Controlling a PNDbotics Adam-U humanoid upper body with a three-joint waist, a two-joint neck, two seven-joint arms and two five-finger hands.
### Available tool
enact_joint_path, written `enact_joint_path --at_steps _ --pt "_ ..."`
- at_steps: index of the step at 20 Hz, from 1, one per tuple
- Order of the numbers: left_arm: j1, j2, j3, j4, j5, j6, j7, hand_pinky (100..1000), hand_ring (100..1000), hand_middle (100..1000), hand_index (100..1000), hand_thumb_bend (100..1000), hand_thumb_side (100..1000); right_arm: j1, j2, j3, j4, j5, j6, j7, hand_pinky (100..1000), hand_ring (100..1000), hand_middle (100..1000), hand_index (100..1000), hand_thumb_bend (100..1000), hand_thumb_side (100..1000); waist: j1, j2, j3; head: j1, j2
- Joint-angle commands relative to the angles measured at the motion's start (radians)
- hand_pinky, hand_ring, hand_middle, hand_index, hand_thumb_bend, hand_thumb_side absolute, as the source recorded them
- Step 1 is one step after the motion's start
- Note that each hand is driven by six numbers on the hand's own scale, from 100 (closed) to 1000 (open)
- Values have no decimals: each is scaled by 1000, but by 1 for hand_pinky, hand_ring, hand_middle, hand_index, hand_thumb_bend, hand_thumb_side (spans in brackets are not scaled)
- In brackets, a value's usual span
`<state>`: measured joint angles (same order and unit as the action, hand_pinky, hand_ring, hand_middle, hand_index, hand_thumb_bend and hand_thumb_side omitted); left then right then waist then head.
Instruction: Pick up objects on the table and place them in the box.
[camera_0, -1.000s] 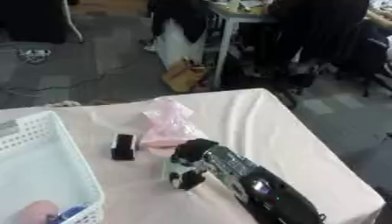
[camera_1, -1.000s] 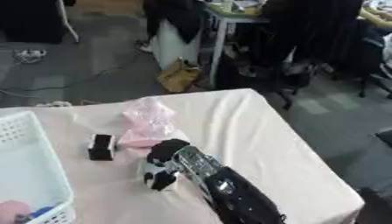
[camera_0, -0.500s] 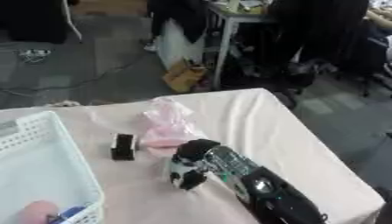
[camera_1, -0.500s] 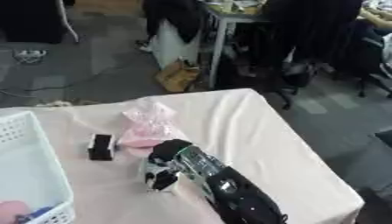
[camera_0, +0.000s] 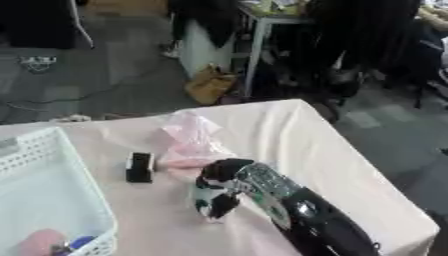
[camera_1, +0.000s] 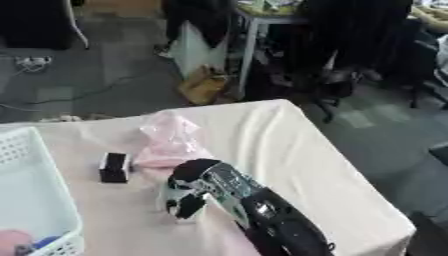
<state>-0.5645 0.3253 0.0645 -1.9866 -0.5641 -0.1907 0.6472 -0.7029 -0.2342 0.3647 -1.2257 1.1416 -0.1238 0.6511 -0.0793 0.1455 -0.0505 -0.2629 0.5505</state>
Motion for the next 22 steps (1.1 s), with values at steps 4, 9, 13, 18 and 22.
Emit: enact_joint_path --at_steps 4,9,13,18,22 --pt "-13 15 5 -13 -1 -2 -3 857 945 828 872 100 788 -21 -30 -9 -76 -36 -6 -3 343 185 100 120 100 571 19 -7 -4 3 1" --pt "-11 16 5 -13 -1 -1 -4 857 945 828 873 100 788 -22 -36 -13 -127 -73 12 0 329 182 100 120 100 564 20 -11 -6 2 -1" --pt "-9 17 6 -13 -1 0 -5 858 945 828 872 100 789 -25 -40 -16 -174 -109 22 10 318 179 100 120 100 564 21 -15 -8 3 0" --pt "-8 17 6 -13 -1 1 -7 857 946 829 873 100 793 -32 -48 -18 -245 -146 28 26 312 177 100 120 100 565 22 -21 -7 2 4" --pt "-7 17 5 -13 -1 1 -8 857 946 829 873 100 793 -40 -54 -24 -302 -174 33 31 304 174 100 121 100 564 22 -27 -6 2 11"
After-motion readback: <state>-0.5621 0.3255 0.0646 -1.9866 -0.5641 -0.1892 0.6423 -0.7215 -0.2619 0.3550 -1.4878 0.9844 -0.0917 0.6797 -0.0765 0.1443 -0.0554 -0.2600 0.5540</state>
